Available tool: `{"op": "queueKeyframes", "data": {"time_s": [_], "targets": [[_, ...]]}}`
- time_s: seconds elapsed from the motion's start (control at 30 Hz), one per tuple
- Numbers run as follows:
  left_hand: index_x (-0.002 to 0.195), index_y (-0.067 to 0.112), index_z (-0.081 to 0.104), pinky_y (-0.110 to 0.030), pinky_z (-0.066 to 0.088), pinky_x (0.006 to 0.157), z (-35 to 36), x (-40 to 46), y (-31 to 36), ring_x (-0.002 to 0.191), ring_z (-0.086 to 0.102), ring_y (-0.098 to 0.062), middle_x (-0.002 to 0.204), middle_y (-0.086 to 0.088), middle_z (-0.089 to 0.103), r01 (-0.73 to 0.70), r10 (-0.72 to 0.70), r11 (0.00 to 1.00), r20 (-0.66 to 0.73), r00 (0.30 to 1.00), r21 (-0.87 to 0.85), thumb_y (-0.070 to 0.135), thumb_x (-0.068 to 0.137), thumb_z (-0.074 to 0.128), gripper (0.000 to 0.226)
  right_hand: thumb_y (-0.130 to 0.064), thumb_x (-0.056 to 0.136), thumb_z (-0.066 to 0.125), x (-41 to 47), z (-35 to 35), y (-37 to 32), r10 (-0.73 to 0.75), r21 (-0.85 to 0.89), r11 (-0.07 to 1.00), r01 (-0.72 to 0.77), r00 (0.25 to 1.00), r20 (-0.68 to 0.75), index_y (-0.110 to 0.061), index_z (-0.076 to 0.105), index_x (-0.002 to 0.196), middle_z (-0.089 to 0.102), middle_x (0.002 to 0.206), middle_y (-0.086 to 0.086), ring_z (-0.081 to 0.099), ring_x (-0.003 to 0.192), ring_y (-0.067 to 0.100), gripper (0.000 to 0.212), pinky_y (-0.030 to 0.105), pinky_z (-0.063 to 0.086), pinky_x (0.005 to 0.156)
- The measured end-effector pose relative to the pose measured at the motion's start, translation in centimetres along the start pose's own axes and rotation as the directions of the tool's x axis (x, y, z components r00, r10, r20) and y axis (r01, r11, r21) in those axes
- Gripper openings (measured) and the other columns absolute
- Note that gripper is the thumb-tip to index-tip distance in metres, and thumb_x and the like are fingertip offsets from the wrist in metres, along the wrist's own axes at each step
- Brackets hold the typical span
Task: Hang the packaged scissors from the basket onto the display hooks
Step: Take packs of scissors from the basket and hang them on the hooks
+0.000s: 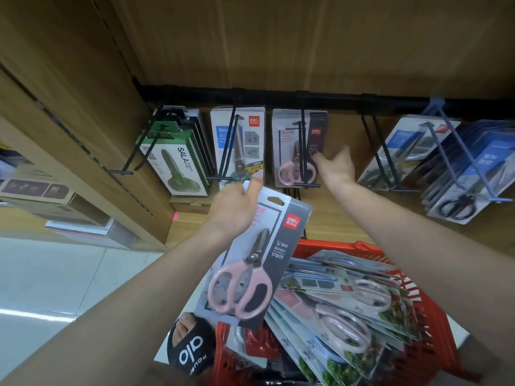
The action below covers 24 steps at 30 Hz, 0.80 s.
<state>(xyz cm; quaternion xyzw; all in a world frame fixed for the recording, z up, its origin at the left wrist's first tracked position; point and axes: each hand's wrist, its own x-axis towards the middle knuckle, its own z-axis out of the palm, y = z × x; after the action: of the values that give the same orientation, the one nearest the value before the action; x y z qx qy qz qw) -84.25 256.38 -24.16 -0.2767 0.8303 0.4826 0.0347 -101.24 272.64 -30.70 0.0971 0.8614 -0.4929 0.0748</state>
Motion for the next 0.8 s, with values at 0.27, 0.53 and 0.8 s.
{"op": "queueKeyframes", "data": {"time_s": [0.27,0.53,0.8], "targets": [[0.111,0.000,0.069,-0.033,0.041,0.074,1.0,-0.1,0.9,0.084,0.060,-0.025,0.099,-0.012,0.069,0.068,-0.069,0.988,-0.004,0.998,-0.136,0.055,0.110,0.038,0.064,-0.053,0.090,0.063,-9.6,-4.4,4.7,-0.062,0.387,0.874,-0.293,0.724,0.687,-0.013,0.063,0.132,0.075,0.121,0.015,0.075,0.109,0.027,0.058,0.037,0.060,0.089],[0.117,0.005,0.069,-0.052,0.056,0.103,2.0,-0.5,1.6,0.112,0.072,-0.037,0.115,-0.020,0.076,0.126,-0.124,0.954,0.024,0.992,-0.273,0.054,0.110,0.037,0.060,-0.018,0.107,0.056,-13.0,-4.4,4.4,-0.158,0.434,0.884,-0.172,0.765,0.624,-0.019,0.068,0.130,0.077,0.122,0.004,0.073,0.115,0.026,0.026,0.037,0.059,0.089],[0.133,0.027,0.071,-0.047,0.046,0.117,2.1,-1.4,1.9,0.126,0.067,-0.023,0.128,-0.002,0.075,0.027,0.034,0.951,0.191,0.981,-0.309,0.056,0.111,0.033,0.053,-0.017,0.108,0.054,-13.1,-5.6,4.5,-0.147,0.435,0.893,-0.116,0.838,0.525,-0.017,0.069,0.126,0.078,0.118,0.002,0.075,0.107,0.021,0.024,0.032,0.061,0.081]]}}
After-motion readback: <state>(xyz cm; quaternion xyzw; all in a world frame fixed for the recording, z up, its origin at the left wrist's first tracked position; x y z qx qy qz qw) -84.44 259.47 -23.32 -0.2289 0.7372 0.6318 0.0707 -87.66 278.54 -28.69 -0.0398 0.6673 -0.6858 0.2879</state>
